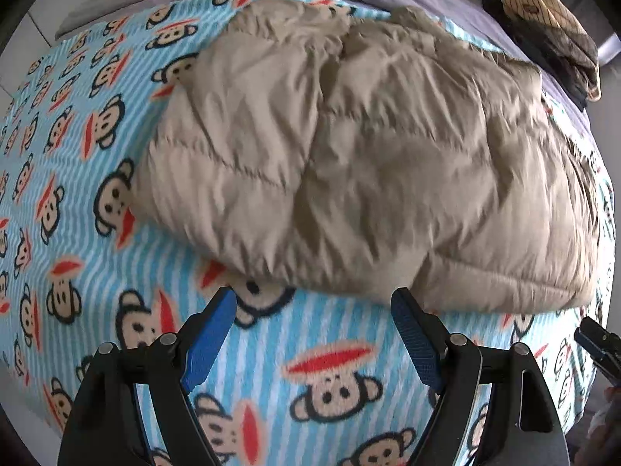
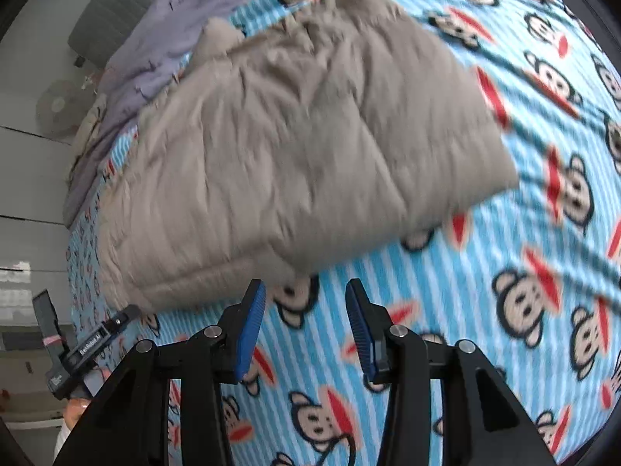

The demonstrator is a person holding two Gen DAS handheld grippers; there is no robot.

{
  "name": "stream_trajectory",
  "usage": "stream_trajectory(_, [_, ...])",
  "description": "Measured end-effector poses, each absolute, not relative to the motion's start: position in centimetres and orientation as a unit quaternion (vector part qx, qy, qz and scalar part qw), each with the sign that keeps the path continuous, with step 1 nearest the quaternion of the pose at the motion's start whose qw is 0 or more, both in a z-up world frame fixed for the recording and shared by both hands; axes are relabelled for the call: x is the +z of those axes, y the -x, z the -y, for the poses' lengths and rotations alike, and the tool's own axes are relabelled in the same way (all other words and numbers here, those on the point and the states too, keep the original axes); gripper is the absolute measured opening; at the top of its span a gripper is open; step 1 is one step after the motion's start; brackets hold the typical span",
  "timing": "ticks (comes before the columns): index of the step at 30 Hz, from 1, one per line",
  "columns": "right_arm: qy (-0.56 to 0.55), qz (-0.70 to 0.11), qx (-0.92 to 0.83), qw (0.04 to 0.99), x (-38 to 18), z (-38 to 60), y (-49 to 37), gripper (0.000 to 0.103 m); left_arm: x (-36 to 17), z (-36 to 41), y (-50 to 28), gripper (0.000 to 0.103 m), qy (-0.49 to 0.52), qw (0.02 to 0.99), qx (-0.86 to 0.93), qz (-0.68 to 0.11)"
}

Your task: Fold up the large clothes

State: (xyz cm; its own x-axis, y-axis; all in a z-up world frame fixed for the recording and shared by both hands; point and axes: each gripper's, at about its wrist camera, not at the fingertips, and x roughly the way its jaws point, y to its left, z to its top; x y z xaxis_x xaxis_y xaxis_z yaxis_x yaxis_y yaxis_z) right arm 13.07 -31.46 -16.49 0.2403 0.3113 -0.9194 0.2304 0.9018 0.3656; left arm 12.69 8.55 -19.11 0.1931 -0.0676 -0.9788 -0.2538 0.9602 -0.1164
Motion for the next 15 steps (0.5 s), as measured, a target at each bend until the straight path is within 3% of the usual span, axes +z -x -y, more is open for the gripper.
stream_trajectory(3, [-0.219,-0.622,0.028,0.751,-17.2,31.1,-12.0,0.055,-19.0,-8.0,-12.2,0.083,0.117,0.767,0.059,-0.627])
stream_trajectory(6, [-0.219,-0.626,0.031,0.747,-17.6,30.7,-11.1,0.056,-18.8,-7.7,-11.8,0.103,0.117,0.769,0.057,-0.626])
stream_trajectory(13, [-0.235,-0.623,0.031,0.745,-18.1,30.1,-9.8,0.07,-18.7,-7.4,-11.2,0.103,0.109,0.769,0.047,-0.628])
stream_trajectory(15, [-0.245,-0.618,0.034,0.746,-18.2,30.2,-9.7,0.085,-18.8,-7.5,-11.0,0.103,0.109,0.767,0.046,-0.63])
